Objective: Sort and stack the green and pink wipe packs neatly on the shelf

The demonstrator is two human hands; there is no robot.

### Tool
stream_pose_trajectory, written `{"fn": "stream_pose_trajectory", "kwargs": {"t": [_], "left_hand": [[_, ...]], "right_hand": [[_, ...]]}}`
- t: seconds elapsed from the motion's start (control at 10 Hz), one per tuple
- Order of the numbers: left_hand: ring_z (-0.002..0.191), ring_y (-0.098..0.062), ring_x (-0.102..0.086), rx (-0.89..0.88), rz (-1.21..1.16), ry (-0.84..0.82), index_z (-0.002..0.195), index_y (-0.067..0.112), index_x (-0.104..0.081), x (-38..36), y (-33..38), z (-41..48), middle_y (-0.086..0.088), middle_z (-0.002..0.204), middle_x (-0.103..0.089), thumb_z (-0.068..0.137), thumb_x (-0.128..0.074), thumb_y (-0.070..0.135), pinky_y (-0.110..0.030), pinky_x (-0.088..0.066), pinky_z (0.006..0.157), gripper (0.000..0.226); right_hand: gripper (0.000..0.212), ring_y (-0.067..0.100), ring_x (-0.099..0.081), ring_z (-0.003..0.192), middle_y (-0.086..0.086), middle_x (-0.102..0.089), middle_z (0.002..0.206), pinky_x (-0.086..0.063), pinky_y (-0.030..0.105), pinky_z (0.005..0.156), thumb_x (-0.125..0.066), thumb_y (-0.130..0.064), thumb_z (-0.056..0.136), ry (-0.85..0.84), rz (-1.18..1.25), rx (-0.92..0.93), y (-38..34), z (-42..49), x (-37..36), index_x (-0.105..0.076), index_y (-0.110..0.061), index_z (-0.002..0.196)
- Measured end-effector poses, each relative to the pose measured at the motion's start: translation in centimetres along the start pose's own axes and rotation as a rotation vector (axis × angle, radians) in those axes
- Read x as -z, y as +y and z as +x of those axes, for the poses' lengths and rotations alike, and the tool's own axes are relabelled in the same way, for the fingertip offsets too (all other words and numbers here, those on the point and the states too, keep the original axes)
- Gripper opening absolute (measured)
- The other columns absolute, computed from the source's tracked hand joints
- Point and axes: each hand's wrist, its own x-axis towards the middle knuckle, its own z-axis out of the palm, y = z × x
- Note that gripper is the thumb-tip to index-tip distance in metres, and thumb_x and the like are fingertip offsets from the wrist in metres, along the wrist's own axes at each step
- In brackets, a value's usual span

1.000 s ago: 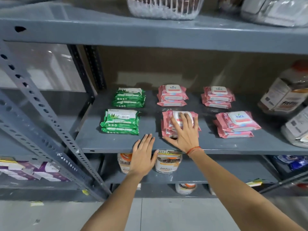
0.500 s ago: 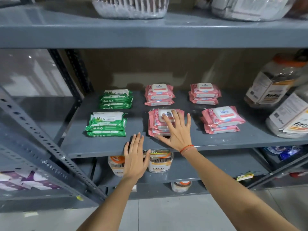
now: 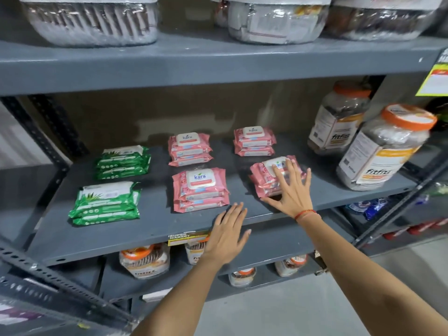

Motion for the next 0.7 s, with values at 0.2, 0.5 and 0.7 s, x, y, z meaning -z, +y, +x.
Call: {"fn": "stream_pose_trajectory", "kwargs": {"t": [0.2,0.5,0.7], "left_hand": [[0.144,-0.016,-0.011,0.024,0.127,-0.081,0.147,0.014,-0.018,-1.3,-0.4,1.0,-0.003,0.156,-0.019,0.098,-0.023,0.045,-0.036,-0.007,0.115,0.058],[0.143,-0.017,-0.015,0.028,0.090,-0.071,0.146,0.013,-0.022,-1.1,-0.3,1.0,-0.003,0.155,-0.024,0.097,-0.028,0.043,-0.035,-0.008,0.115,0.057],[0.142,-0.016,-0.019,0.017,-0.028,-0.050,0.144,0.012,-0.026,0.0,-0.4,1.1,-0.004,0.152,-0.030,0.098,-0.034,0.039,-0.032,-0.012,0.113,0.054]], "right_hand": [[0.108,0.040,-0.022,0.142,0.023,-0.024,0.154,-0.012,0.067,0.109,-0.008,-0.089,0.067,-0.051,0.009,-0.013,0.0,0.7,-0.3,-0.034,-0.019,0.145],[0.105,0.040,-0.019,0.143,0.022,-0.021,0.155,-0.008,0.066,0.110,-0.005,-0.088,0.068,-0.106,-0.028,-0.025,-0.2,0.8,0.0,-0.030,-0.021,0.146],[0.090,0.039,-0.027,0.141,0.023,-0.030,0.151,-0.012,0.065,0.110,-0.028,-0.078,0.078,0.018,0.072,-0.036,-1.8,-0.7,-0.3,-0.036,-0.018,0.144]]}}
